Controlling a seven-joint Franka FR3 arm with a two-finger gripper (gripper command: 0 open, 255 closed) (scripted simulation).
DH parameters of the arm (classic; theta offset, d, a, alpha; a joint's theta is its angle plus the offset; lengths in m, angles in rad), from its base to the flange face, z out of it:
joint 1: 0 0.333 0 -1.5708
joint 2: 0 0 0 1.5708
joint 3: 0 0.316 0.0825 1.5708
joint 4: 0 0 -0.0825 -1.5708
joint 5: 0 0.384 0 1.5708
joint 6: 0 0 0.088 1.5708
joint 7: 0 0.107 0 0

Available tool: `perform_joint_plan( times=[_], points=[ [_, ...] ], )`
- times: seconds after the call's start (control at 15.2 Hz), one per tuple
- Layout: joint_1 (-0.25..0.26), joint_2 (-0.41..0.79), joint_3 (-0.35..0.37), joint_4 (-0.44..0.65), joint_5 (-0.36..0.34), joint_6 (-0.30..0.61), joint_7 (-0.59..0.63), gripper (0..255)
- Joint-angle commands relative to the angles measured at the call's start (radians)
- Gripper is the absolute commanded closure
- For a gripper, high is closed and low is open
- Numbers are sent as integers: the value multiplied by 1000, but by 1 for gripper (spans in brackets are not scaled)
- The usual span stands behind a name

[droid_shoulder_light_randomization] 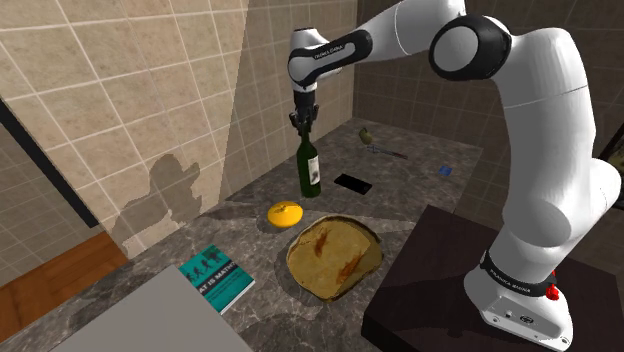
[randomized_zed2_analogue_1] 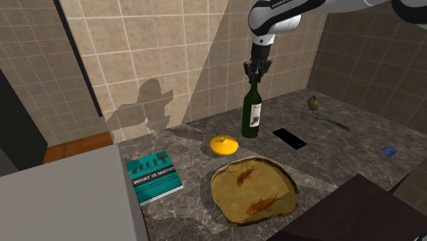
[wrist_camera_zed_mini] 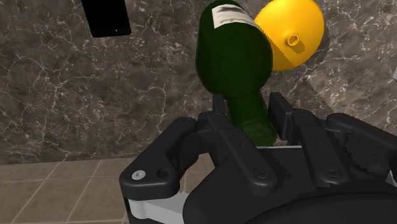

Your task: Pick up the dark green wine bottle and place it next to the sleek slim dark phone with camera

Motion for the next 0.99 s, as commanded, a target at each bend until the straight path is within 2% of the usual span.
perform_joint_plan(
  times=[0.0, 0.2, 0.4, 0.46, 0.59, 0.73, 0.92],
  points=[
    [-15, 50, -10, 85, -2, -35, -37, 255],
    [-32, 143, -25, 241, -6, -97, -88, 255],
    [-40, 268, -40, 458, -11, -186, -140, 255],
    [-39, 326, -45, 560, -13, -230, -159, 255],
    [-14, 504, -62, 885, -17, -372, -198, 255],
    [-31, 449, -57, 756, -16, -300, -190, 255],
    [-41, 425, -55, 671, -16, -240, -185, 255]
  ],
)
